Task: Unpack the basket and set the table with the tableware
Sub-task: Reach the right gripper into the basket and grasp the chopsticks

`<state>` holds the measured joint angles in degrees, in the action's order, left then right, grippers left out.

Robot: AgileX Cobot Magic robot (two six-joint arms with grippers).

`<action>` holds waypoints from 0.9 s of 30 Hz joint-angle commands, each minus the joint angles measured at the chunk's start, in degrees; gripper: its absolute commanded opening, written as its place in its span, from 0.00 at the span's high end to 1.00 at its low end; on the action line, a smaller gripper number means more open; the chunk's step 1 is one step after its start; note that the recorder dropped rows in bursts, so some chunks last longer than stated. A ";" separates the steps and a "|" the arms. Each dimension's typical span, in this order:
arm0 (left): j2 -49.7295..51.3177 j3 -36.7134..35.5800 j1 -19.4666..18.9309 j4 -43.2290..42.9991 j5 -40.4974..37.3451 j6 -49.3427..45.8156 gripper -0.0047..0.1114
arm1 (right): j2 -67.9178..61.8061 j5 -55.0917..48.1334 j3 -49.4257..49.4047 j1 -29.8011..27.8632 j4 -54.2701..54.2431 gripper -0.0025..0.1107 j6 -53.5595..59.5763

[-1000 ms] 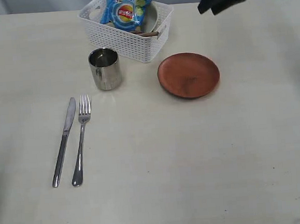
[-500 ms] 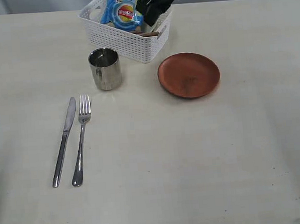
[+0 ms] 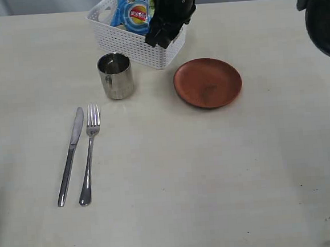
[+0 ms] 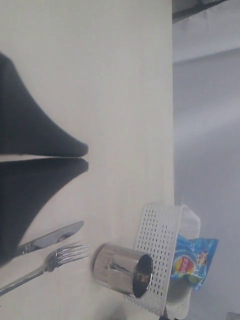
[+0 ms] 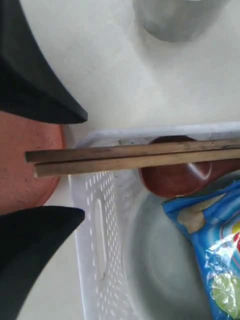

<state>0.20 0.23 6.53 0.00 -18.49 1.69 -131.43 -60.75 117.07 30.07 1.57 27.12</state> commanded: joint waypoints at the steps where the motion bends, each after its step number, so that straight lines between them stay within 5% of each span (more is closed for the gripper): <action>1: -0.20 -0.23 -0.13 0.00 0.18 0.01 0.96 | -0.76 0.37 0.10 0.02 1.91 0.74 0.06; 5: -0.20 -0.23 -0.13 0.00 0.18 0.01 0.96 | -0.73 0.37 0.10 0.02 2.98 0.98 1.17; 27: -0.20 -0.23 -0.13 0.00 0.18 0.01 0.96 | 10.12 -9.22 0.10 -0.22 9.05 0.98 2.65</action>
<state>0.20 0.23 6.53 0.00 -18.49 1.69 -123.32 -69.33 117.07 30.12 10.13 29.32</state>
